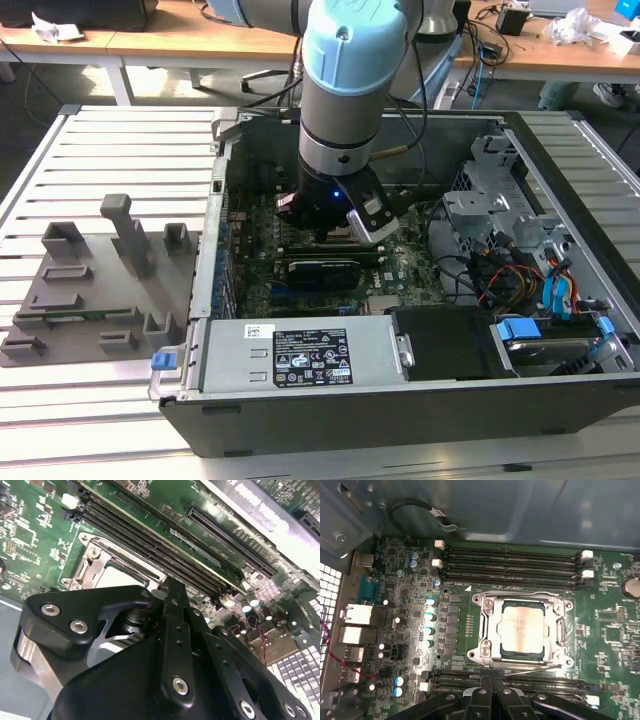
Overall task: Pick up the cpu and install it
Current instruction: 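Install the second cpu locking lever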
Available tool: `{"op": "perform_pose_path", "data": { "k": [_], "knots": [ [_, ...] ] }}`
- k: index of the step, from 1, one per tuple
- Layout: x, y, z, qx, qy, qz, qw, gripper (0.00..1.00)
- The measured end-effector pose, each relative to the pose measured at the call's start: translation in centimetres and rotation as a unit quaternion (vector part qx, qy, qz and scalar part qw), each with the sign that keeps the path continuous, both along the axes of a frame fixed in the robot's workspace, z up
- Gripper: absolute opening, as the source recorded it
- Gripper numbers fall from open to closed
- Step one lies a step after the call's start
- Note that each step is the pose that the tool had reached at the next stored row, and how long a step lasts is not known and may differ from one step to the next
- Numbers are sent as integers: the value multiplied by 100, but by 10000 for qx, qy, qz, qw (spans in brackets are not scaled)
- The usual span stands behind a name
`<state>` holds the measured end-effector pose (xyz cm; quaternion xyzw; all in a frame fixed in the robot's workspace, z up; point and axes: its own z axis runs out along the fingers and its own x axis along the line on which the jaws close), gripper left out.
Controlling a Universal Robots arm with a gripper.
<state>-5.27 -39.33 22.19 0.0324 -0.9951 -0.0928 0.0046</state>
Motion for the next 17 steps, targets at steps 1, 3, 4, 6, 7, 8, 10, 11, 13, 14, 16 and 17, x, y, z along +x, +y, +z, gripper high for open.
{"op": "perform_pose_path", "data": {
  "k": [1, 3, 4, 6, 7, 8, 10, 11, 13, 14, 16, 17],
  "knots": [
    [-5, 5, -26, 0, 0, 0, 10000, 11],
    [-38, 8, -92, 0, 0, 0, 10000, 11],
    [-47, 8, -106, 3, 1, 0, 10000, 11],
    [-72, 8, -131, 30, 1, 0, 10000, 11],
    [-78, 8, -139, 48, 1, 0, 10000, 11],
    [-83, 8, -146, 69, 0, 0, 10000, 11],
    [-94, 8, -166, 124, 0, 0, 9999, 11],
    [-96, 9, -178, 149, 0, 1, 9999, 11],
    [-101, 8, -194, 197, 1, 0, 9998, 11],
    [-103, 8, -203, 220, 0, 0, 9998, 11],
    [-104, 10, -227, 297, 1, 2, 9996, 11],
    [-104, 10, -235, 324, 1, 3, 9995, 11]
  ]
}}
